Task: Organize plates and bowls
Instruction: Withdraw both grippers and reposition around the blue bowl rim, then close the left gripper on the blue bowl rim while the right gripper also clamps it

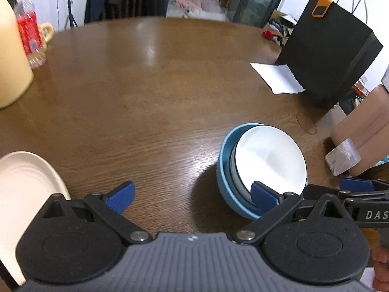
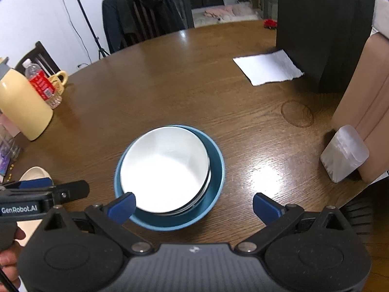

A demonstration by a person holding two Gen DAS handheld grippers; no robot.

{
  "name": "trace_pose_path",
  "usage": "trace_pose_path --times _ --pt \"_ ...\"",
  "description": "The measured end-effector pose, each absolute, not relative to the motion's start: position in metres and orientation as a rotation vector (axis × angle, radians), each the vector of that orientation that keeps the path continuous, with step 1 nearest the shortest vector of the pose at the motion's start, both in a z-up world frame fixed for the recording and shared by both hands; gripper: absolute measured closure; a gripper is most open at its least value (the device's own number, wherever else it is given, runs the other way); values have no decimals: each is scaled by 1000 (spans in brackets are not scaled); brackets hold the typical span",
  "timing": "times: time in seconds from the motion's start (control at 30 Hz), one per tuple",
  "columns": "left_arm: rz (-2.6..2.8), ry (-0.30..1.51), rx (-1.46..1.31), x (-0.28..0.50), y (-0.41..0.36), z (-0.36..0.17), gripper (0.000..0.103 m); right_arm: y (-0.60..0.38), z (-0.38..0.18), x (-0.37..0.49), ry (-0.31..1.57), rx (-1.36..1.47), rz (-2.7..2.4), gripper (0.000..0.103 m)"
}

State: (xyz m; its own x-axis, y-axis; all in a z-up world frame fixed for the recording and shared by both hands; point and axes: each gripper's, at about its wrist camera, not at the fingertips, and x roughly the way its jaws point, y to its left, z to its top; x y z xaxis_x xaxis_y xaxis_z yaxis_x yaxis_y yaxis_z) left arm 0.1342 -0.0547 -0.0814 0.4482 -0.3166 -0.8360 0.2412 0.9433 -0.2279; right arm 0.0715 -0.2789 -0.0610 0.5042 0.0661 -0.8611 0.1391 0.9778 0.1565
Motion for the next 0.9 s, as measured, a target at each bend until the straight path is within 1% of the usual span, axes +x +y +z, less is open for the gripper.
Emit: trace_pose_path --times 0.23,0.3,0.47,0.5,0.57,0.67,0.7,0.73,0.83,0.9 --pt "-350 1143 -131 165 -69 -99 0 -292 -78 108 1130 227 -18 6" --pt "-352 1166 -131 173 -75 -105 0 -296 -84 118 1152 233 -2 10" --pt "-354 1232 -138 190 -91 -122 0 -310 -104 139 1219 269 32 22" --pt "-353 1243 -140 192 -94 -126 1 -313 -108 142 1230 281 41 23" --pt "-347 1270 -146 198 -98 -133 3 -319 -116 148 1248 304 58 27" --pt "-342 1307 -151 204 -104 -142 11 -325 -127 156 1272 332 95 33" --pt "-343 1317 -153 206 -107 -145 16 -327 -131 159 1279 341 107 35" --pt "-344 1327 -154 207 -109 -148 20 -329 -134 161 1284 350 120 38" --pt "-343 1353 -154 210 -116 -154 26 -332 -142 168 1297 377 163 46" --pt "-335 1365 -156 212 -120 -158 26 -334 -147 172 1305 393 191 50"
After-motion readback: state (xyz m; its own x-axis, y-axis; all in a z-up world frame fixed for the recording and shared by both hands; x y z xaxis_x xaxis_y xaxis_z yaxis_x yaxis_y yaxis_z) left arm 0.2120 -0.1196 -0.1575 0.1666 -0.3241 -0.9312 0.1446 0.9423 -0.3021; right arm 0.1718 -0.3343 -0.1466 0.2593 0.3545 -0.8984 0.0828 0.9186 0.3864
